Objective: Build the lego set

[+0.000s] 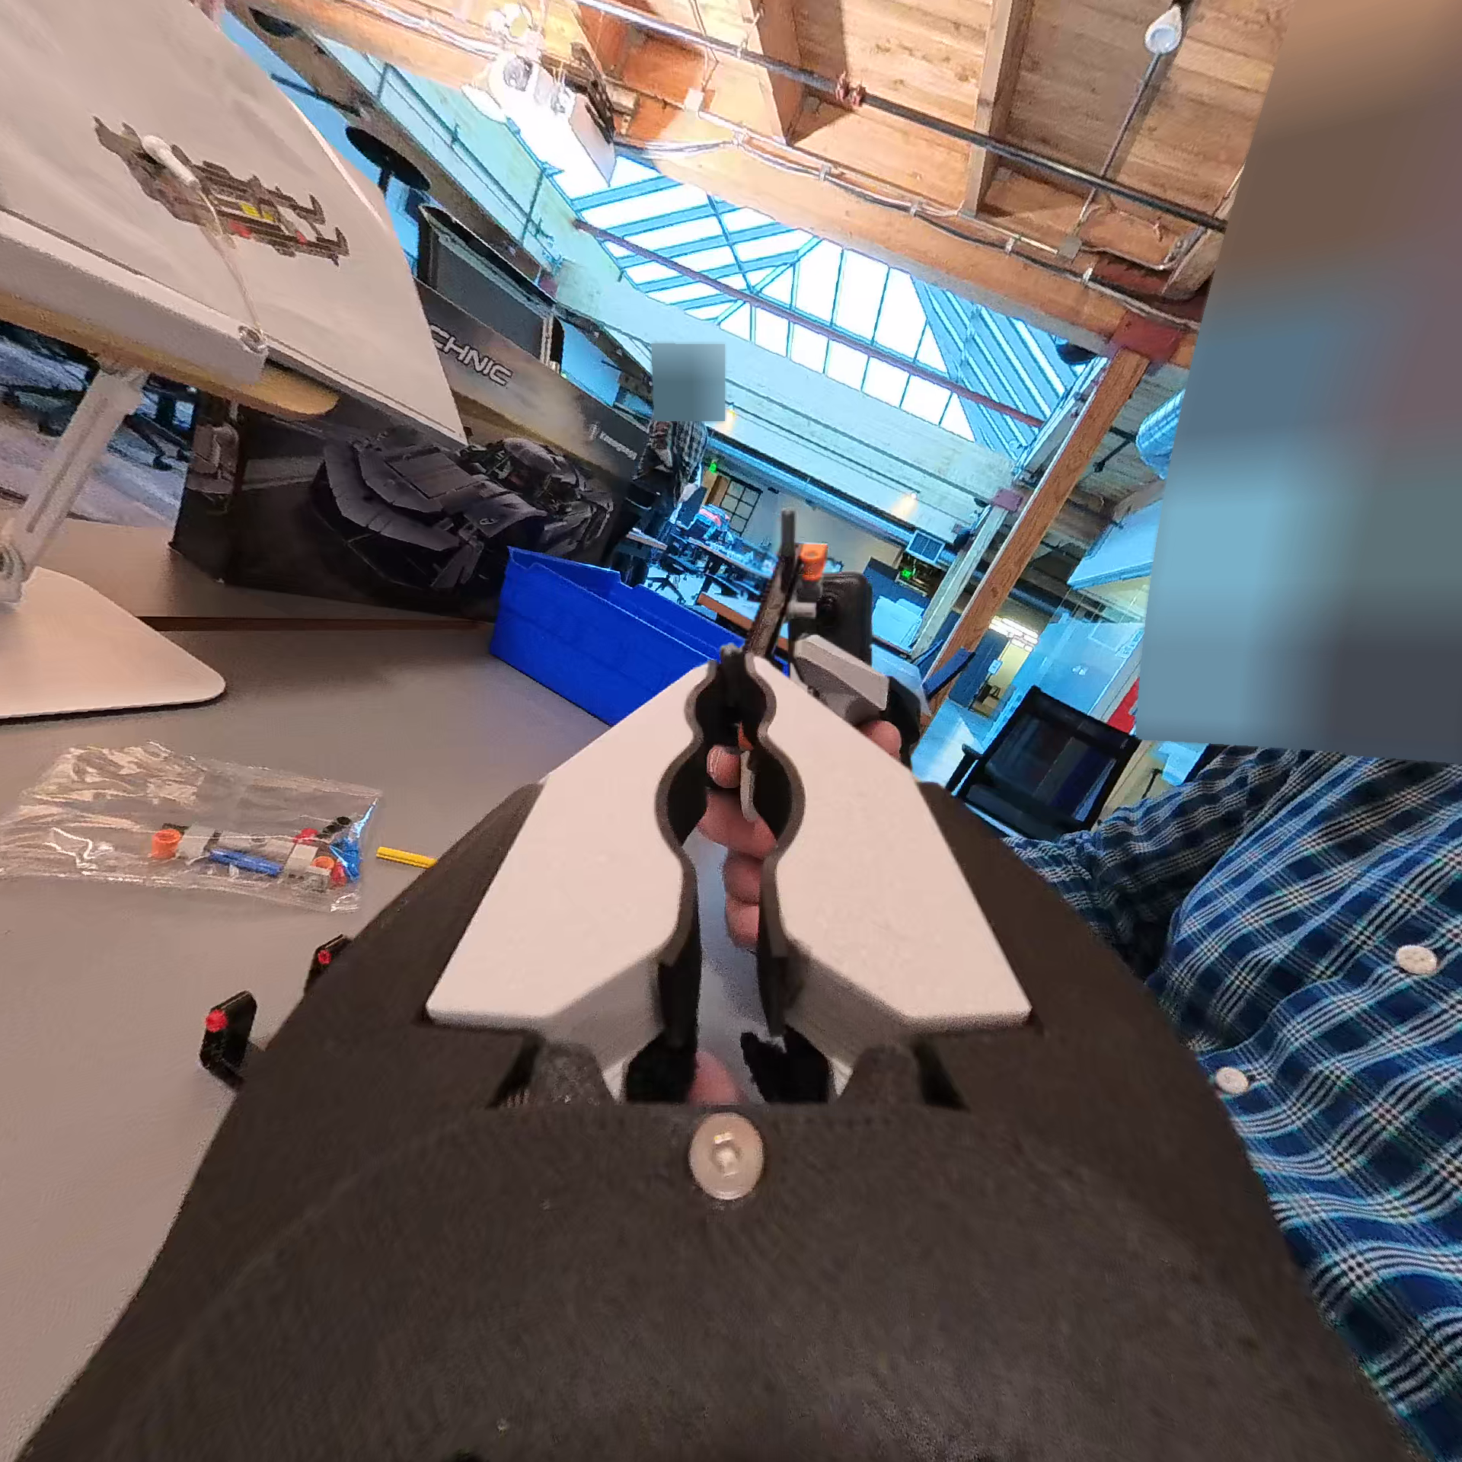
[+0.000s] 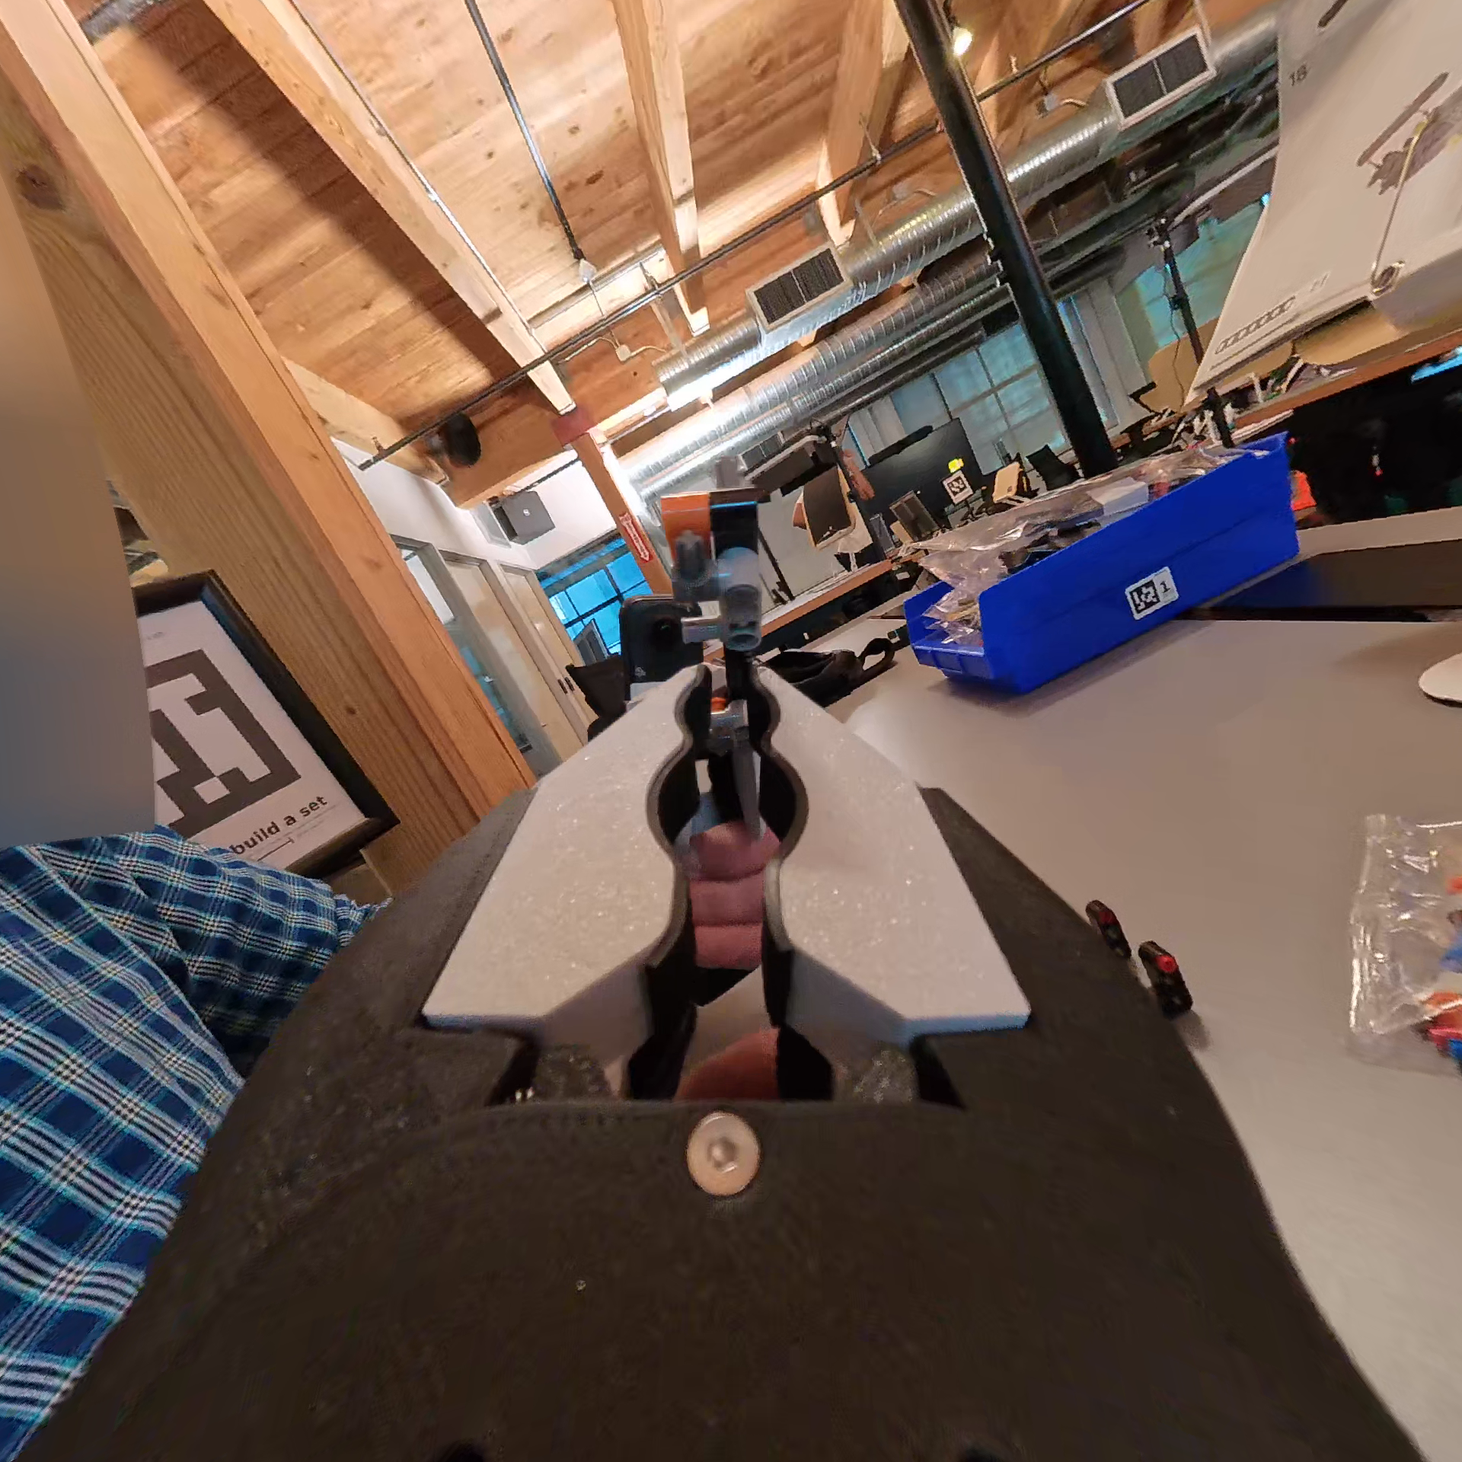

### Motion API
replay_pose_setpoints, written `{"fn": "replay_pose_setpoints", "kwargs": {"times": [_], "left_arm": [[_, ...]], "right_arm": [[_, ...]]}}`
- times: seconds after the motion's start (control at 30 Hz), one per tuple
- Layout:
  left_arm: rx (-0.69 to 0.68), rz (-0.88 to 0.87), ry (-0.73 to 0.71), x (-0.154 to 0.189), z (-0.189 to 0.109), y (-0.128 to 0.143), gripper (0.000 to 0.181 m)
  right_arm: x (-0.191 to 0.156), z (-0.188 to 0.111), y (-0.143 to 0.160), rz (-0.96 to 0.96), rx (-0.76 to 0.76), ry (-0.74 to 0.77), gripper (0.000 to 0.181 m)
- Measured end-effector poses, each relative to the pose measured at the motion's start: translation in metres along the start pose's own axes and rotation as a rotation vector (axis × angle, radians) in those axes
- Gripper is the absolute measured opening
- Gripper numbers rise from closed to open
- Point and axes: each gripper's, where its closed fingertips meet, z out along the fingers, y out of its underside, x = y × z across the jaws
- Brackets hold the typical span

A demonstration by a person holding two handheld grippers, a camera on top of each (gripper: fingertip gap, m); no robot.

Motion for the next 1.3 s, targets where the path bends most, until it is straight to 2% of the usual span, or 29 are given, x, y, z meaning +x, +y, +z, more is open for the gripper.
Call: {"fn": "replay_pose_setpoints", "kwargs": {"times": [0.07, 0.27, 0.53, 0.57, 0.6, 0.63, 0.67, 0.77, 0.87, 0.97, 1.03, 1.17, 1.23, 1.3], "left_arm": [[0.006, -0.012, 0.003, 0.0, 0.001, 0.001, 0.001], [0.012, -0.037, 0.012, 0.001, 0.005, 0.005, 0.001], [0.004, -0.063, 0.001, -0.003, 0.007, 0.01, 0.002], [0.001, -0.053, -0.009, -0.005, 0.007, 0.009, 0.005], [-0.004, -0.039, -0.031, -0.008, 0.005, 0.008, 0.017], [-0.012, -0.022, -0.058, -0.012, 0.003, 0.006, 0.034], [-0.013, -0.001, -0.085, -0.015, 0.0, 0.002, 0.042], [-0.049, 0.167, -0.215, -0.022, -0.011, -0.012, 0.056], [-0.163, 0.392, -0.326, -0.006, -0.005, -0.02, 0.064], [-0.222, 0.572, -0.38, 0.019, 0.015, -0.02, 0.061], [-0.255, 0.629, -0.429, 0.02, 0.022, -0.018, 0.055], [-0.315, 0.561, -0.471, 0.009, 0.024, -0.002, 0.043], [-0.292, 0.528, -0.449, 0.011, 0.024, -0.001, 0.031], [-0.287, 0.501, -0.435, 0.01, 0.024, 0.001, 0.027]], "right_arm": [[0.001, 0.0, -0.002, -0.019, 0.007, 0.011, 0.002], [0.009, 0.001, -0.005, -0.051, 0.002, 0.062, 0.012], [0.005, 0.003, -0.005, -0.105, -0.049, 0.071, 0.004], [0.006, 0.003, -0.006, -0.131, -0.065, 0.087, 0.003], [0.008, 0.003, -0.007, -0.167, -0.084, 0.106, 0.005], [0.01, 0.003, -0.008, -0.214, -0.11, 0.133, 0.004], [0.013, 0.003, -0.01, -0.285, -0.143, 0.176, 0.004], [0.029, -0.001, -0.012, -0.614, -0.285, 0.346, 0.004], [0.042, -0.003, -0.016, -1.084, -0.45, 0.528, 0.004], [0.046, 0.002, -0.015, -1.433, -0.55, 0.608, 0.004], [0.044, 0.007, -0.012, -1.523, -0.563, 0.616, 0.004], [0.04, 0.01, -0.01, -1.666, -0.573, 0.635, 0.004], [0.038, 0.01, -0.008, -1.723, -0.578, 0.634, 0.004], [0.04, 0.009, -0.006, -1.729, -0.584, 0.635, 0.004]]}}
